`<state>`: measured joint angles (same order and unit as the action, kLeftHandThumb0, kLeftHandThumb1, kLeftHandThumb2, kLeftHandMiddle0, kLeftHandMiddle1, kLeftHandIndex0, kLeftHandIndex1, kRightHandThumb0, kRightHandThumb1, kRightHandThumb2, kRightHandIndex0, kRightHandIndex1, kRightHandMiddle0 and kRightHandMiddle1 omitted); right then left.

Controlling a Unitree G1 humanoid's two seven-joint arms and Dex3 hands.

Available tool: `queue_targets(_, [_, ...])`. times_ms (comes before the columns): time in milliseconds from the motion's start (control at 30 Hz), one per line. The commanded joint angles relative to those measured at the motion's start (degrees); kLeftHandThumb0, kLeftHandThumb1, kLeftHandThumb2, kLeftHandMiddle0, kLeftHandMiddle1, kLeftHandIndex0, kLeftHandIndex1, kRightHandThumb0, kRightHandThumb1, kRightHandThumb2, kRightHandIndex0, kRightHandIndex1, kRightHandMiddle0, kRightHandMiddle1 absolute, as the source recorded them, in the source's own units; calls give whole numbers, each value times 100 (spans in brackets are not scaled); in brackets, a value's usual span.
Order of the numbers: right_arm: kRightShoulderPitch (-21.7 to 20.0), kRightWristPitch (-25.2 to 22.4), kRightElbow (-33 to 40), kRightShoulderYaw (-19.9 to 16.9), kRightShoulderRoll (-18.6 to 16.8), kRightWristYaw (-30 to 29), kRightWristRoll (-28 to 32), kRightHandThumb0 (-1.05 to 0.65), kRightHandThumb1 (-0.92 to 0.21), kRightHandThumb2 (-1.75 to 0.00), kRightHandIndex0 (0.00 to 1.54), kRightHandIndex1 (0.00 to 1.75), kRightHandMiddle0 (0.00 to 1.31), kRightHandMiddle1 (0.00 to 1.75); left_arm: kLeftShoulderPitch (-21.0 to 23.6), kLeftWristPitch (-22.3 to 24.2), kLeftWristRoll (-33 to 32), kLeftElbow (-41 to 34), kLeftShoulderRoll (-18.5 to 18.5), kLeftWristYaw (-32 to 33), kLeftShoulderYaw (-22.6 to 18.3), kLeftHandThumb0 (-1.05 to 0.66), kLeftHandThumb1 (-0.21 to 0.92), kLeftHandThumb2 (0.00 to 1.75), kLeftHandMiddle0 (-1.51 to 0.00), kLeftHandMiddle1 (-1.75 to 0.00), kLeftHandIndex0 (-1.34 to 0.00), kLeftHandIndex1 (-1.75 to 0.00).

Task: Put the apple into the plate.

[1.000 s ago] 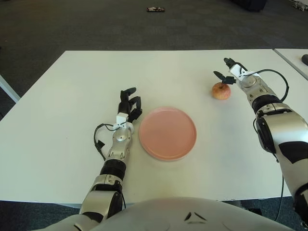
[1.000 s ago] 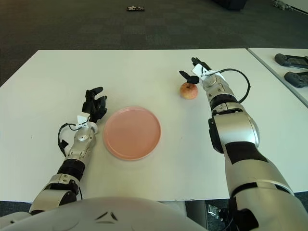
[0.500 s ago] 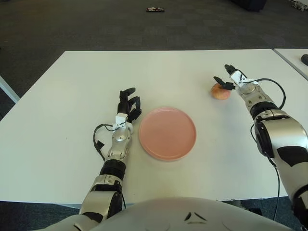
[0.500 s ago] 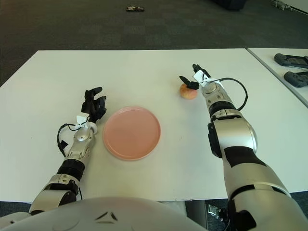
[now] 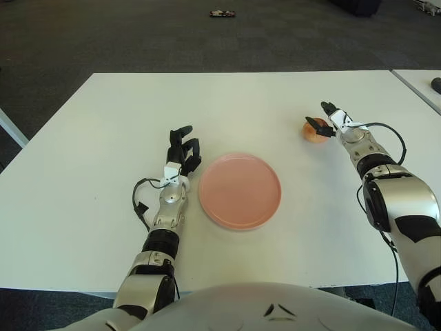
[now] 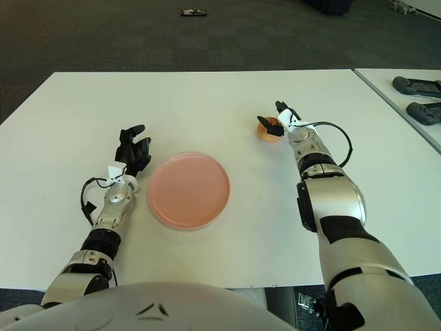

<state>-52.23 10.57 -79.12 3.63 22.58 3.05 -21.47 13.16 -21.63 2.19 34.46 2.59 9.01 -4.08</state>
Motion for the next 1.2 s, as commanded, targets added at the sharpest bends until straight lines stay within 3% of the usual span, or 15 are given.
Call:
queue_targets(0, [62,20,51,-24,-46,37,38,-105,-92,-69,0,0,0,0,-260,315,-24,186,-38,-15,-26,-76,92,61,-29,-77,-2,-123])
queue_targets(267, [97,-54,32,54,-178,-31,-44,-105,-92,-68,0,0,0,0,-264,345,-22,171,-36,-11,-27,-77,92,62,-28,-76,-2,-123])
queue_targets(1167, [304,-76,11,285,-133,-241,-291,-105,-92,-73,0,0,0,0,-285,410,-3,101,-19,8,-31,-76,92,62,-28,-76,-2,-123])
